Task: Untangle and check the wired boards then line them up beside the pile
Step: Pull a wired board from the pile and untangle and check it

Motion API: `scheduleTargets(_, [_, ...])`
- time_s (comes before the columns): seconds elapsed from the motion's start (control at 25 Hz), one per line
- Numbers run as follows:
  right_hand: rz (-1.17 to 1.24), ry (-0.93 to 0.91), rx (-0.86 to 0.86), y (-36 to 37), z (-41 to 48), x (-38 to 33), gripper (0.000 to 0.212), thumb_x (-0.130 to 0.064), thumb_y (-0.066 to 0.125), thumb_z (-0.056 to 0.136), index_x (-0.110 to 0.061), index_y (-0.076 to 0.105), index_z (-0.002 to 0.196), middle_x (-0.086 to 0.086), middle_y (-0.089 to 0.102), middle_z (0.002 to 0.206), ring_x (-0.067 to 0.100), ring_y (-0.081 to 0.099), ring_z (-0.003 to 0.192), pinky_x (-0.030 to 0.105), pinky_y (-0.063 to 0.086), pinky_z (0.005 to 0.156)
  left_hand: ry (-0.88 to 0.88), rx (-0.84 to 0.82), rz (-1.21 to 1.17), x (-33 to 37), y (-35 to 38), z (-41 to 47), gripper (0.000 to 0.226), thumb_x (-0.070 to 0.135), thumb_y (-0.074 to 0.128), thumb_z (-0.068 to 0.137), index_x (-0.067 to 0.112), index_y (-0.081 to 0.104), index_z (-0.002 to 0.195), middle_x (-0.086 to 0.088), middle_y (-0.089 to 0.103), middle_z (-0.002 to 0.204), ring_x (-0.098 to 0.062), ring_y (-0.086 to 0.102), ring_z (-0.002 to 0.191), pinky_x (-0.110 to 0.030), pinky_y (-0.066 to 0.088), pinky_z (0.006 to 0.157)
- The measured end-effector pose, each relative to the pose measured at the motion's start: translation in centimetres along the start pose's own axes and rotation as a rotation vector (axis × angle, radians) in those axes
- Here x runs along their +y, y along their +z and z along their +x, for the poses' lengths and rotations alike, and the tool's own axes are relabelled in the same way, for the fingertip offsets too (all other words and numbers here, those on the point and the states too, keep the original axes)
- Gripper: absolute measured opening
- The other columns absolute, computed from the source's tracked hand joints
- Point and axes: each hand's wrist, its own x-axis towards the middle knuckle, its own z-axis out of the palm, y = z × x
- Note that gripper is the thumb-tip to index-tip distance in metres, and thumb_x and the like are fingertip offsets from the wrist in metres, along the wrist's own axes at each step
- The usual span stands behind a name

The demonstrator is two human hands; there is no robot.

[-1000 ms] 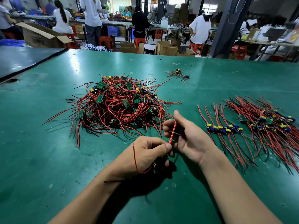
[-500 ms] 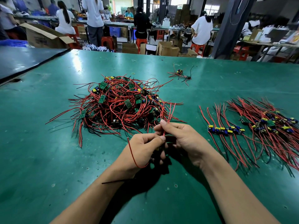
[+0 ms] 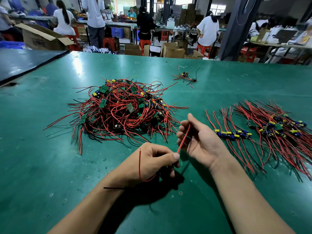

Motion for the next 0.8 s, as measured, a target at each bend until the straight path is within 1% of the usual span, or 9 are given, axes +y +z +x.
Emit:
scheduleTargets(0.08, [0.079, 0.039, -0.033, 0.0, 0.1, 0.2, 0.053, -0.042, 0.055, 0.098, -0.017, 0.069, 0.053, -0.001, 0.060, 0.061, 0.012, 0.058, 0.049, 0.023, 0.051, 0.048, -0.001, -0.002, -0.003, 0.1, -0.1, 0.0, 0.026, 0.026, 0.062, 0.092, 0.014, 0.071, 0.071, -0.004, 0.067, 0.058, -0.010, 0.058, 0.050, -0.017, 0.045, 0.055])
scheduleTargets(0.16, [0.064, 0.012, -0.037, -0.1, 0.2, 0.2, 0.050, -0.046, 0.057, 0.095, -0.016, 0.072, 0.059, 0.000, 0.064, 0.066, 0.012, 0.060, 0.052, 0.024, 0.052, 0.049, -0.011, 0.023, -0.017, 0.1, -0.1, -0.1, 0.026, 0.022, 0.060, 0.094, 0.013, 0.070, 0.072, -0.004, 0.066, 0.057, -0.011, 0.057, 0.048, -0.017, 0.044, 0.053])
scheduleTargets(0.24, [-0.065, -0.061, -0.025, -0.3, 0.2, 0.3, 0.048, -0.056, 0.057, 0.089, -0.015, 0.075, 0.072, 0.002, 0.071, 0.075, 0.012, 0.065, 0.058, 0.023, 0.054, 0.051, -0.021, 0.083, -0.060, 0.2, 0.0, -0.1, 0.025, 0.018, 0.060, 0.094, 0.008, 0.070, 0.074, -0.006, 0.067, 0.057, -0.011, 0.057, 0.045, -0.018, 0.045, 0.049])
scheduleTargets(0.32, [-0.277, -0.138, 0.020, -0.1, 0.3, 0.8, 0.053, -0.062, 0.054, 0.088, -0.013, 0.075, 0.083, 0.003, 0.075, 0.081, 0.012, 0.067, 0.062, 0.023, 0.053, 0.053, -0.010, 0.186, -0.128, 0.3, 0.1, 0.0, 0.022, 0.013, 0.059, 0.095, 0.005, 0.069, 0.078, -0.009, 0.069, 0.060, -0.013, 0.059, 0.046, -0.019, 0.048, 0.050])
scheduleTargets(0.44, [-0.559, -0.244, 0.061, 0.2, 0.5, 2.1, 0.047, -0.048, 0.053, 0.099, -0.007, 0.074, 0.087, 0.003, 0.073, 0.076, 0.011, 0.060, 0.056, 0.022, 0.045, 0.047, 0.043, 0.400, -0.241, 0.6, -0.3, 0.3, 0.018, 0.013, 0.056, 0.096, 0.004, 0.066, 0.084, -0.014, 0.073, 0.070, -0.020, 0.066, 0.054, -0.027, 0.054, 0.056])
scheduleTargets(0.52, [-0.642, -0.226, -0.019, 0.2, 0.2, 2.5, 0.033, -0.034, 0.058, 0.100, -0.006, 0.074, 0.091, 0.000, 0.070, 0.074, 0.009, 0.055, 0.050, 0.021, 0.040, 0.041, 0.110, 0.558, -0.279, 0.8, -0.9, 0.4, 0.018, 0.016, 0.053, 0.099, 0.003, 0.061, 0.088, -0.017, 0.075, 0.079, -0.028, 0.071, 0.065, -0.032, 0.059, 0.063])
scheduleTargets(0.56, [-0.659, -0.196, -0.087, 0.1, 0.0, 2.5, 0.025, -0.028, 0.060, 0.100, -0.008, 0.074, 0.094, 0.000, 0.069, 0.075, 0.009, 0.054, 0.049, 0.020, 0.039, 0.039, 0.142, 0.620, -0.301, 0.9, -1.2, 0.5, 0.019, 0.017, 0.052, 0.099, 0.003, 0.058, 0.088, -0.017, 0.075, 0.082, -0.029, 0.072, 0.069, -0.034, 0.059, 0.063])
scheduleTargets(0.68, [-0.719, -0.091, -0.306, 0.2, -0.9, 2.6, 0.003, -0.018, 0.073, 0.091, -0.020, 0.075, 0.094, -0.001, 0.067, 0.071, 0.008, 0.053, 0.048, 0.019, 0.038, 0.039, 0.200, 0.700, -0.397, 1.3, -1.5, 0.5, 0.019, 0.018, 0.049, 0.101, 0.007, 0.052, 0.086, -0.013, 0.076, 0.084, -0.020, 0.072, 0.067, -0.027, 0.056, 0.054])
scheduleTargets(0.8, [-0.779, -0.192, -0.362, 1.1, -1.0, 3.6, 0.010, -0.026, 0.082, 0.082, -0.029, 0.073, 0.082, -0.006, 0.064, 0.066, 0.006, 0.051, 0.047, 0.019, 0.039, 0.041, 0.224, 0.722, -0.416, 1.3, -1.3, 0.7, 0.018, 0.017, 0.048, 0.101, 0.008, 0.050, 0.086, -0.011, 0.076, 0.084, -0.017, 0.072, 0.068, -0.026, 0.056, 0.056])
